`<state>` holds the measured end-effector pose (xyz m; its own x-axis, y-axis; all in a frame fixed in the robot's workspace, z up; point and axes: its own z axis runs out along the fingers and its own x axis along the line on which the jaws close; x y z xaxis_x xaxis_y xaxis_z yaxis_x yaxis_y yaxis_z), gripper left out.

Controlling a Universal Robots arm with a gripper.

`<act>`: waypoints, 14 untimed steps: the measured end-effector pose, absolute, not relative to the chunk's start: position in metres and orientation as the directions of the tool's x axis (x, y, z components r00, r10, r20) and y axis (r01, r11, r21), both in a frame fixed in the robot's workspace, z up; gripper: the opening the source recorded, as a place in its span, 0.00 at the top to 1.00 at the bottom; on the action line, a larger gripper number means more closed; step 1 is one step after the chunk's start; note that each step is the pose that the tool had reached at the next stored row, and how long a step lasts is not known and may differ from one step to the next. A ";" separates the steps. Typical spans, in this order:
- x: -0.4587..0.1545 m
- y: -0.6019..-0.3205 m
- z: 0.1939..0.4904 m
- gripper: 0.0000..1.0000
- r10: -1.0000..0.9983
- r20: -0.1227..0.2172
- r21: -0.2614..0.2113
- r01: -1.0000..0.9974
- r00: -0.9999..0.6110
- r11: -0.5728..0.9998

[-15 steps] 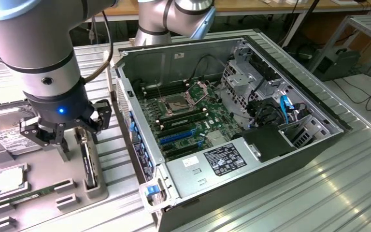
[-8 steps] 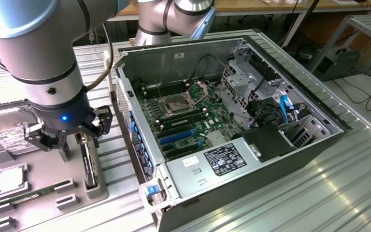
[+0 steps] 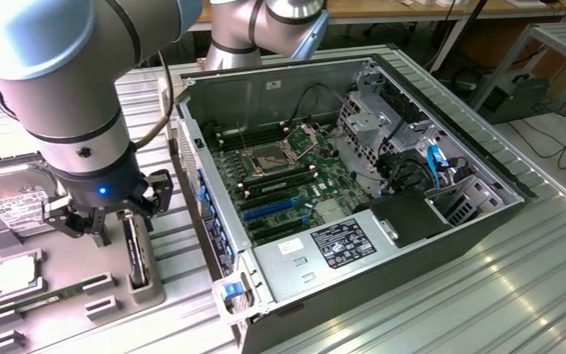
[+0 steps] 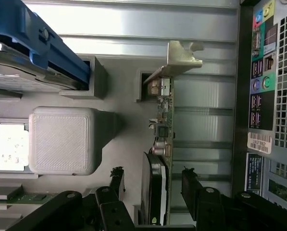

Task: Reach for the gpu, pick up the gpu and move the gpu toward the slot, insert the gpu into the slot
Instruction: 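Pick up the gpu and move the gpu toward the slot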

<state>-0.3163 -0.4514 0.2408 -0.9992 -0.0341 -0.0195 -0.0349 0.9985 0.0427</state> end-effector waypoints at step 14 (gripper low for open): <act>-0.316 -0.455 0.234 0.40 -0.023 -0.020 0.043 -0.024 -1.000 0.999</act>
<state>-0.3162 -0.4549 0.2342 -0.9995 -0.0234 -0.0196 -0.0242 0.9988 0.0428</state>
